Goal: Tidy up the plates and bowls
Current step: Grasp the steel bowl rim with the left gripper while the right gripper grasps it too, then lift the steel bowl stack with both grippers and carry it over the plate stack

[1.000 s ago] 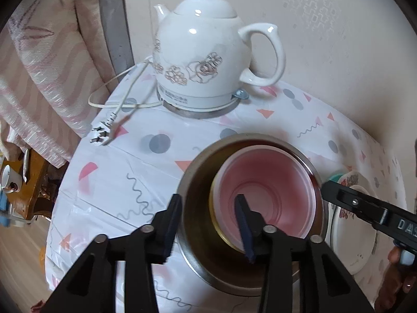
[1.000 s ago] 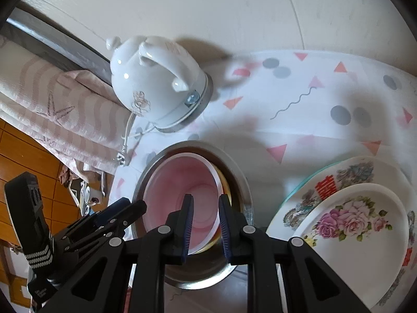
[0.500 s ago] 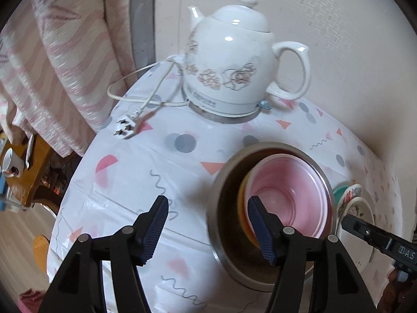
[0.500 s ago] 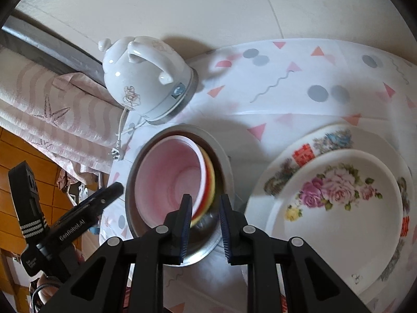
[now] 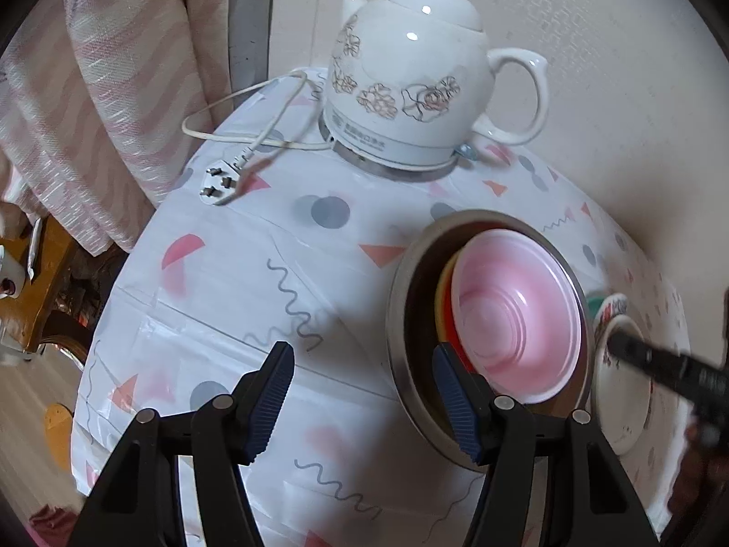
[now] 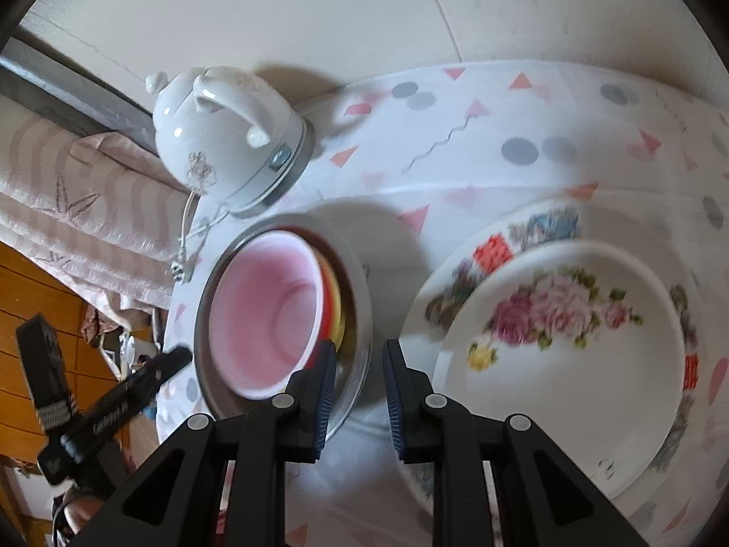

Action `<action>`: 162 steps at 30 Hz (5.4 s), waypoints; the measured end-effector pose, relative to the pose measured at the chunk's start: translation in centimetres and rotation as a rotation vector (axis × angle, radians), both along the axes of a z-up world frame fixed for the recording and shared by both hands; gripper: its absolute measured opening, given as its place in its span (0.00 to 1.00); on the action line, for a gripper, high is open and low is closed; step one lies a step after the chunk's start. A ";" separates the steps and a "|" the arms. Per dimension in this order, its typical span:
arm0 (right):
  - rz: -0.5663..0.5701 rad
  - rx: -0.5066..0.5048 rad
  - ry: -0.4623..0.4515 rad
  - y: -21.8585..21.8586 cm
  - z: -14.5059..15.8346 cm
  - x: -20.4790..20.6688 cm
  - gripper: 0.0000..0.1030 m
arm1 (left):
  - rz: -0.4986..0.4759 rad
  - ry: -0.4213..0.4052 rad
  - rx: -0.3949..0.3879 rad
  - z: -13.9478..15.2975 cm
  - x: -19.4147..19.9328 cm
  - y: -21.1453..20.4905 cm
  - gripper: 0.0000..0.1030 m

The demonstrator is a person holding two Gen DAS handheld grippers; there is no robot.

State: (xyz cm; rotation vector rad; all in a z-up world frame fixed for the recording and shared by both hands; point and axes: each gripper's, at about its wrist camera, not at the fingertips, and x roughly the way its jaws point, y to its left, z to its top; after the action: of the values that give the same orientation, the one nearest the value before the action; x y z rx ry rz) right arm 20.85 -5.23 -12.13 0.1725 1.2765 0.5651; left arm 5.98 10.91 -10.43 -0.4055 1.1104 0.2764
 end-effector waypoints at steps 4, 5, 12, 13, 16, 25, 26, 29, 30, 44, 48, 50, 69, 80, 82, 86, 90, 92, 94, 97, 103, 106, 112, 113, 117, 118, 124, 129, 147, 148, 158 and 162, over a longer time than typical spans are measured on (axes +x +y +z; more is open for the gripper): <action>0.042 -0.055 -0.036 1.2 0.2 1.2 0.20 | -0.009 0.002 -0.018 -0.2 -0.2 -0.1 0.59; 0.054 -0.073 -0.041 1.5 0.1 1.4 0.20 | -0.013 0.002 -0.023 -0.2 -0.3 -0.1 0.59; 0.174 -0.164 -0.045 3.1 -0.7 2.4 0.20 | -0.051 0.027 -0.051 -1.0 -0.4 -0.8 0.55; 0.192 -0.180 -0.052 3.4 -0.7 2.5 0.20 | -0.053 0.031 -0.051 -1.0 -0.3 -0.9 0.55; 0.239 -0.210 -0.053 4.1 -1.1 2.9 0.20 | -0.066 0.042 -0.059 -1.3 -0.1 -1.2 0.55; 0.336 -0.247 -0.009 5.4 -2.5 3.1 0.20 | -0.085 0.066 -0.088 -2.2 0.5 -1.6 0.43; 0.345 -0.244 -0.001 5.5 -2.7 3.1 0.20 | -0.086 0.066 -0.089 -2.2 0.6 -1.7 0.39; 0.360 -0.230 0.017 6.0 -3.1 3.3 0.18 | -0.109 0.057 -0.084 -2.2 0.9 -2.0 0.29; 0.362 -0.220 0.022 6.1 -3.2 3.3 0.15 | -0.114 0.057 -0.076 -2.2 1.0 -2.1 0.27; 0.277 -0.113 0.086 6.5 -4.1 3.9 0.14 | -0.085 0.069 -0.082 -2.5 1.5 -0.7 0.22; 0.308 -0.122 0.085 6.5 -4.0 3.3 0.14 | -0.087 0.070 -0.094 -2.8 1.5 -0.7 0.22; 0.306 -0.116 0.095 6.6 -4.4 3.3 0.13 | -0.088 0.070 -0.104 -3.1 1.7 -0.8 0.22; 0.232 -0.009 0.117 6.1 -4.0 2.7 0.10 | -0.071 0.028 -0.055 -2.4 0.9 -0.5 0.21; 0.206 0.021 0.078 5.2 -1.9 2.2 0.10 | -0.103 0.001 -0.036 -1.0 1.2 -1.0 0.21; 0.197 0.022 0.069 5.0 -1.6 2.2 0.10 | -0.119 -0.007 -0.031 -0.7 1.4 -1.3 0.21; 0.169 0.029 0.057 4.0 -0.9 2.1 0.10 | -0.148 -0.021 -0.028 0.0 2.0 -1.9 0.21; 0.137 0.040 0.041 2.9 -0.1 2.2 0.10 | -0.181 -0.039 -0.020 0.8 2.7 -2.5 0.21; 0.114 0.047 0.034 2.1 0.3 2.1 0.10 | -0.197 -0.047 -0.017 1.2 3.1 -3.0 0.21; 0.094 0.053 0.028 1.4 0.7 2.1 0.10 | -0.219 -0.056 -0.014 1.6 3.6 -3.5 0.21; 0.059 0.060 0.018 0.1 1.2 2.1 0.10 | -0.255 -0.068 -0.011 2.1 4.3 -4.4 0.21; -0.035 0.073 -0.006 -3.2 2.1 1.8 0.10 | -0.342 -0.087 -0.008 3.0 6.1 -6.8 0.20; -0.085 0.077 -0.014 -5.0 2.5 1.6 0.10 | -0.387 -0.093 -0.013 3.3 6.8 -8.2 0.20; -0.198 0.082 -0.027 -9.2 2.8 0.6 0.10 | -0.492 -0.097 -0.014 3.5 8.4 -11.9 0.20; -0.216 0.082 -0.028 -9.7 2.9 0.4 0.10 | -0.508 -0.096 -0.014 3.5 8.7 -12.5 0.20; -0.284 0.079 -0.030 -12.6 2.9 -0.4 0.10 | -0.572 -0.088 -0.015 3.1 9.5 -14.7 0.20; -0.302 0.079 -0.029 -13.2 2.8 -0.7 0.10 | -0.588 -0.085 -0.019 3.0 9.7 -15.4 0.20; -0.379 0.073 -0.016 -16.1 2.1 -1.7 0.10 | -0.645 -0.066 -0.018 2.1 10.5 -17.9 0.20; -0.416 0.070 0.006 -17.1 1.2 -1.9 0.10 | -0.666 -0.046 -0.014 1.1 11.0 -19.0 0.20; -0.429 0.057 0.052 -17.5 -0.3 -1.7 0.11 | -0.669 -0.014 0.018 -0.4 11.1 -19.8 0.20; -0.430 0.057 0.053 -17.6 -0.4 -1.7 0.11 | -0.668 -0.015 0.020 -0.5 11.1 -19.8 0.20; -0.426 0.049 0.043 -17.6 -0.9 -2.1 0.11 | -0.671 0.008 0.036 -1.4 10.9 -20.1 0.20; -0.428 0.053 0.045 -17.6 -1.0 -2.0 0.11 | -0.669 0.008 0.039 -1.4 10.9 -20.1 0.20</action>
State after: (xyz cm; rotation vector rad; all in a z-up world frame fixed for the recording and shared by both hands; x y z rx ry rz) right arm 18.81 -22.79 -13.12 0.4918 1.2223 0.2278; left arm 16.87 -9.20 -11.79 0.0157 1.1836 -0.2906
